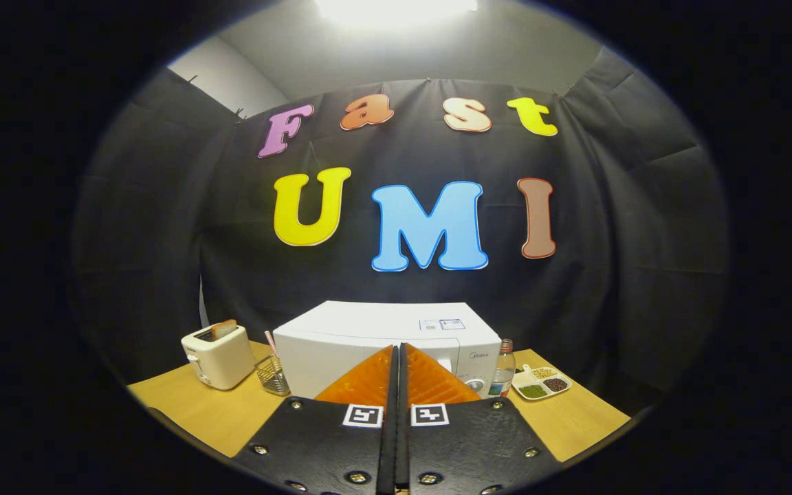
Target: Open the microwave, put the food inside, and close the microwave door.
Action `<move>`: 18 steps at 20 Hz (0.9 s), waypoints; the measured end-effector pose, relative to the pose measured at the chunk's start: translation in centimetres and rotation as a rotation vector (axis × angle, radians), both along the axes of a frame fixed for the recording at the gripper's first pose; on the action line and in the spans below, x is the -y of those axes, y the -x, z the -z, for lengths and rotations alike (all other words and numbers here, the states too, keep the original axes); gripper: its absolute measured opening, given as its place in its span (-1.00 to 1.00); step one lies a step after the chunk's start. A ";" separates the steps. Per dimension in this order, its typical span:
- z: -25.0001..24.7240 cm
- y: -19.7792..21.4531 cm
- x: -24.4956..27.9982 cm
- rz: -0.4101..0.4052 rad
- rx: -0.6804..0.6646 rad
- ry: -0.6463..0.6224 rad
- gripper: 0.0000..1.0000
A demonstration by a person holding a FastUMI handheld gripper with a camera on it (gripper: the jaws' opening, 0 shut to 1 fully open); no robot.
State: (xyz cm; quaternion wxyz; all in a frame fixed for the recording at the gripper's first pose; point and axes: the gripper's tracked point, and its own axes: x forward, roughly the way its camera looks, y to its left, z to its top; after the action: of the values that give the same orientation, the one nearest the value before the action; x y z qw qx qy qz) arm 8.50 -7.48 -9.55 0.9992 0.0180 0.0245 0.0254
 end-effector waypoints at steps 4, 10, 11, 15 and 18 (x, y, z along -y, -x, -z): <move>-3.9 3.2 -0.3 -0.002 0.052 0.034 -0.98; -7.9 6.9 -0.3 0.033 0.090 0.034 -0.99; -8.4 7.3 0.3 0.066 0.095 0.017 -0.96; -7.8 7.9 0.3 0.133 0.085 0.041 0.81; -5.6 7.8 -1.4 0.069 0.010 0.044 0.99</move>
State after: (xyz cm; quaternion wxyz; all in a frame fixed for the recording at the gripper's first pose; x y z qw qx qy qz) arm 0.68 -6.09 -3.96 0.9998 -0.0034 0.0193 -0.0095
